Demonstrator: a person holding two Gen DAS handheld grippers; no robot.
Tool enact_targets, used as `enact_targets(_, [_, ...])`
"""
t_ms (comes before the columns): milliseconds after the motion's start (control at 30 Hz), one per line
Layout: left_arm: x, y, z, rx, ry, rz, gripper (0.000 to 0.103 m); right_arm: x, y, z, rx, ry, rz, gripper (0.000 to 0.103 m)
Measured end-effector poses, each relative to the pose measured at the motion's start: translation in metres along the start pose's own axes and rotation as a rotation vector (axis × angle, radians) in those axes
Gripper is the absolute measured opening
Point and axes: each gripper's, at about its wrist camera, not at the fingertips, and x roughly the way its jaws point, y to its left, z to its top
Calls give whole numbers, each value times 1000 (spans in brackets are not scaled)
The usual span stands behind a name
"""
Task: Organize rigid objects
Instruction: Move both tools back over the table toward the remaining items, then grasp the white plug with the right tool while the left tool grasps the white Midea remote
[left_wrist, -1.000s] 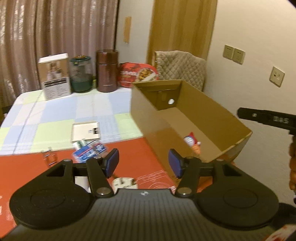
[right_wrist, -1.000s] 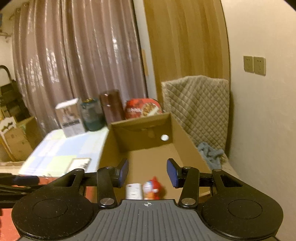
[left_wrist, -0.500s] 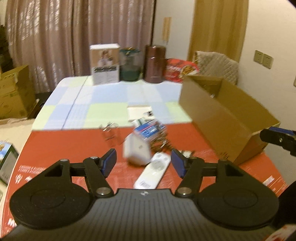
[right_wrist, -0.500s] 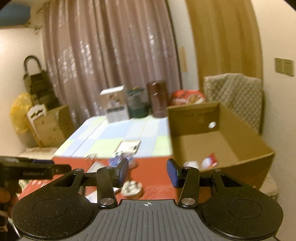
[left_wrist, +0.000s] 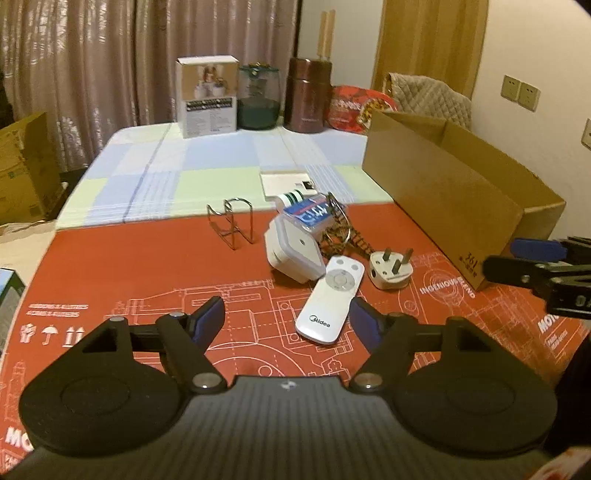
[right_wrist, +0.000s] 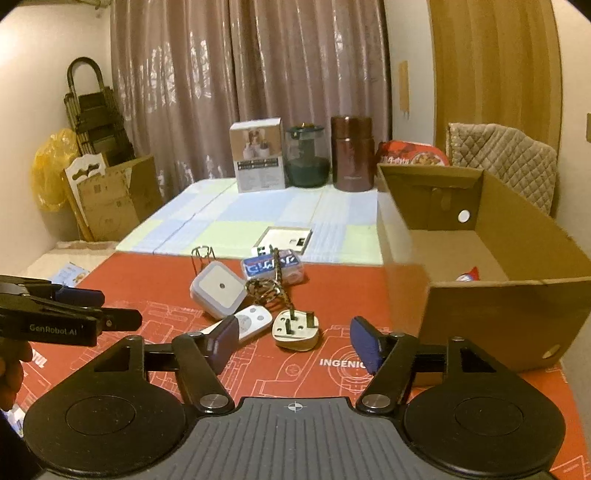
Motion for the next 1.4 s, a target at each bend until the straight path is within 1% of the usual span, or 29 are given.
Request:
enact_targets(133, [19, 3, -5, 22, 18, -23, 70, 26, 1, -9, -6, 31, -8, 66])
enact_targets(333, [49, 10, -9, 23, 76, -66, 70, 69, -3, -14, 9, 78, -14, 67])
enact_targets(567, [74, 12, -6, 26, 109, -67, 70, 108, -9, -16, 25, 103, -45, 67])
enact_targets(767, [88, 4, -4, 68, 122, -78, 70, 131, -17, -16, 60, 128, -72, 67])
enact_targets(867, [91, 2, -5, 84, 124, -89, 70, 136, -20, -16, 68, 130, -71, 66])
enact_targets(933, [93, 0, -5, 83, 127, -99, 70, 138, -18, -16, 51, 126, -70, 61])
enact_targets(967, [94, 0, -5, 86, 127, -103, 70, 138, -17, -15, 38, 125, -70, 52])
enact_targets(1000, [95, -2, -5, 93, 127, -105, 70, 137, -15, -15, 20, 127, -77, 47])
enact_targets(1033, [96, -4, -5, 104, 126, -108, 70, 137, -14, -15, 10, 131, -87, 47])
enact_targets(1300, [105, -21, -2, 158, 119, -140, 69, 120, -23, -19, 65, 164, -108, 47])
enact_targets(1400, [110, -28, -2, 174, 120, -140, 63, 116, -23, -19, 71, 165, -107, 47])
